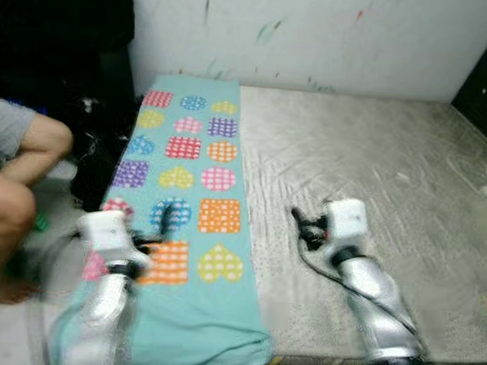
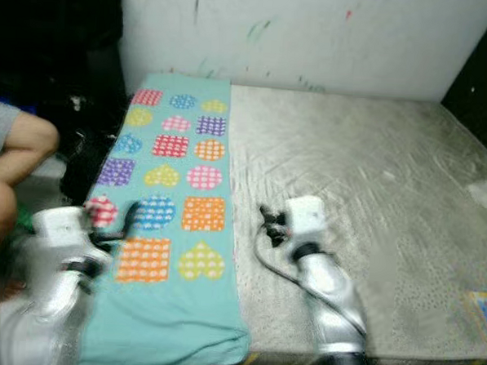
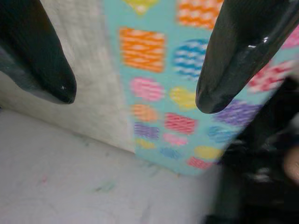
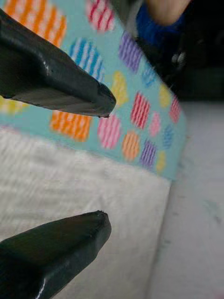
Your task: Clean up the room
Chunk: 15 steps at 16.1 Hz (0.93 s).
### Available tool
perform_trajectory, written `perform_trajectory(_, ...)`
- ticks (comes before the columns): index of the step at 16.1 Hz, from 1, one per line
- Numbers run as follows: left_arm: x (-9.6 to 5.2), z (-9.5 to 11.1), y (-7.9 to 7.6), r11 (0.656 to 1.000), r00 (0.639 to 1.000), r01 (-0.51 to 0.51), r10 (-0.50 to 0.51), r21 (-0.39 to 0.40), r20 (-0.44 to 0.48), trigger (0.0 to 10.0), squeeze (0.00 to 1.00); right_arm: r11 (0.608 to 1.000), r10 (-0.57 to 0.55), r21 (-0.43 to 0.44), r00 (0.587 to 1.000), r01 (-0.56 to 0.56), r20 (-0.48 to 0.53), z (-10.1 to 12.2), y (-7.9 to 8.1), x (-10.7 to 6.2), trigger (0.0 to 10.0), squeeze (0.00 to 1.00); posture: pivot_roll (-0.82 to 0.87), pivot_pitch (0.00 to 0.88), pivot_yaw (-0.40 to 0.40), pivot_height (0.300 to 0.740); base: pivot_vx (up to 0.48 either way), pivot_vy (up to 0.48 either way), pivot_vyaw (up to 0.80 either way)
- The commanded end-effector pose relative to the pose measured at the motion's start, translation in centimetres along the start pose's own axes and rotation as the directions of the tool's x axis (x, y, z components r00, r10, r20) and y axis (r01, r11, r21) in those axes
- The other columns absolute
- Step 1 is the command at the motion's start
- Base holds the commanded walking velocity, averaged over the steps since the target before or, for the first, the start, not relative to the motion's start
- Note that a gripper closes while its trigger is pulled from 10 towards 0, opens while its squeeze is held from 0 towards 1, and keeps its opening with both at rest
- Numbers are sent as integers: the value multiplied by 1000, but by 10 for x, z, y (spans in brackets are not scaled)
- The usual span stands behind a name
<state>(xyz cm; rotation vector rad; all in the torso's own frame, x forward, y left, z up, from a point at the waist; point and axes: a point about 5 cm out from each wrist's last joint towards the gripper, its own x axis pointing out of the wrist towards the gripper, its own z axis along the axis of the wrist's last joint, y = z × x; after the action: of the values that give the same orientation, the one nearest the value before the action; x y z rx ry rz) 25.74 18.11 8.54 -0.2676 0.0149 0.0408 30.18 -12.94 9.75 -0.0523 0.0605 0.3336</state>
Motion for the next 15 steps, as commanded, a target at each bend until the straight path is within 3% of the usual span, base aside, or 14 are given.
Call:
perform_trajectory(1, -1, -1, 0, 1000, 1000, -17, 17, -9, -8, 10000, 0, 1000, -3, -18, 1000, 3, -2, 1, -3, -1, 10000, 0, -122, 0, -46, 740, 0, 0, 0)
perform_trajectory(4, -1, -2, 1, 1000, 1000, -27, 27, -16, -14, 10000, 0, 1000, -7, -19, 1000, 7, -4, 0, -5, -1, 10000, 0, -123, 0, -46, 740, 0, 0, 0)
perform_trajectory(6, -1, -2, 2, 999, 999, -33, 32, -21, -17, 10000, 0, 1000, -7, -21, 1000, 6, -7, 0, -5, 0, 10000, 0, -122, 0, -48, 740, 0, 150, -800)
perform_trajectory(15, 1, -3, 1, 999, 999, -37, 37, -18, -28, 10000, 0, 999, -23, -39, 1000, 22, -11, 1, -8, 2, 10000, 0, -125, 0, -47, 740, 0, 468, -76)
